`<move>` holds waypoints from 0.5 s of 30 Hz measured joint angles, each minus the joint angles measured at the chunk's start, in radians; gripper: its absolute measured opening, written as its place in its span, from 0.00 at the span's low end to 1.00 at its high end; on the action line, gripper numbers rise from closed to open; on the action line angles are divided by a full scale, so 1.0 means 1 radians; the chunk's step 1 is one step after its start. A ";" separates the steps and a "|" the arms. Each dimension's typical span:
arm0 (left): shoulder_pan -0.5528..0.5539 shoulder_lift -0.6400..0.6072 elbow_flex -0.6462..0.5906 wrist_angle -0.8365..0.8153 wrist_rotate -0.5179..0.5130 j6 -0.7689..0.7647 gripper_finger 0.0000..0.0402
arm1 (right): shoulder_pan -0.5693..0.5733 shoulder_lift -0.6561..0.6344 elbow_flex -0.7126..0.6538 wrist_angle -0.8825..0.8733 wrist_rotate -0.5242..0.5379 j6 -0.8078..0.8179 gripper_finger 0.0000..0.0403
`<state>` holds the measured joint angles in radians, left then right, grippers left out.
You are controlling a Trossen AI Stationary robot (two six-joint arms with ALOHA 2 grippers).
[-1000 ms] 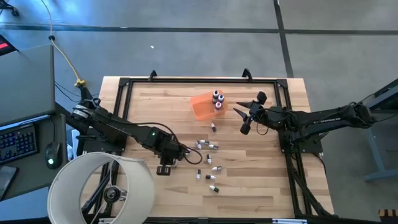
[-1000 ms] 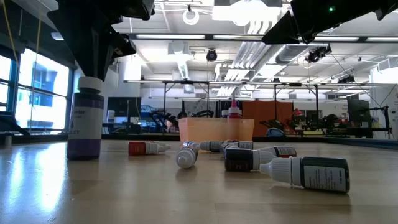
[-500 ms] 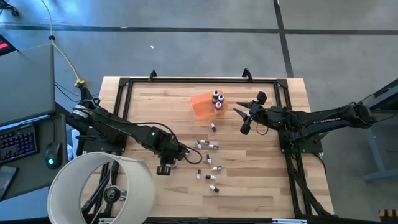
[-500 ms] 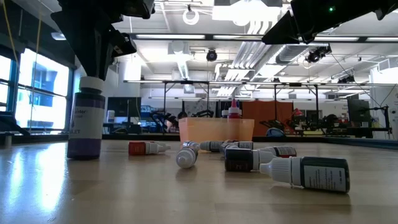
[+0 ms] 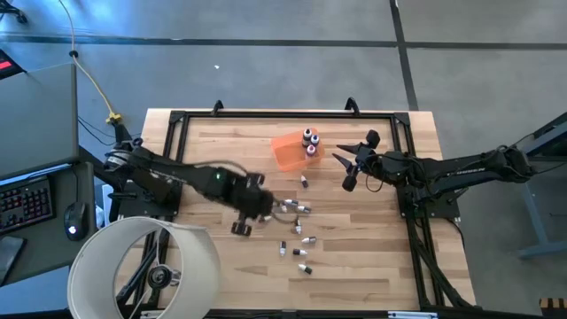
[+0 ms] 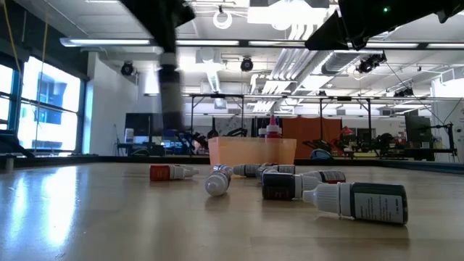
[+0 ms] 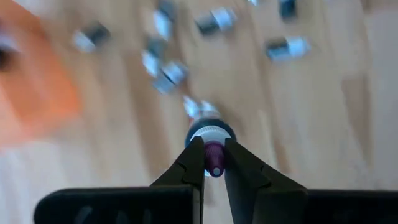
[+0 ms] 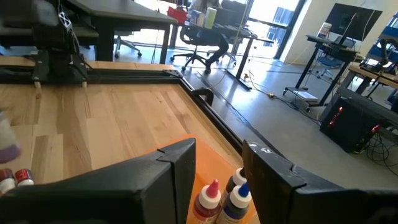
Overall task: Pick & Place food coloring
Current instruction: Put the big violet food coloring bottle into the orange bin
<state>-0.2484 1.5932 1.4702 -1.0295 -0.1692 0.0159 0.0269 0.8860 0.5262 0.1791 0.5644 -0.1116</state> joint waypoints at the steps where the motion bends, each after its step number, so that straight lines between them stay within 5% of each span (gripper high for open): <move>1: 0.023 0.000 0.022 0.010 -0.003 0.036 0.07 | 0.000 0.000 0.000 0.000 0.000 0.000 0.31; 8: 0.268 -0.002 0.089 0.154 0.026 0.260 0.07 | 0.000 0.000 0.000 -0.001 0.005 -0.028 0.31; 15: 0.509 0.026 0.092 0.389 0.113 0.266 0.07 | 0.000 0.000 0.000 -0.001 0.006 -0.029 0.31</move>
<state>0.2606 1.6188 1.5622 -0.6400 -0.0562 0.2823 0.0271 0.8860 0.5262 0.1780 0.5702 -0.1402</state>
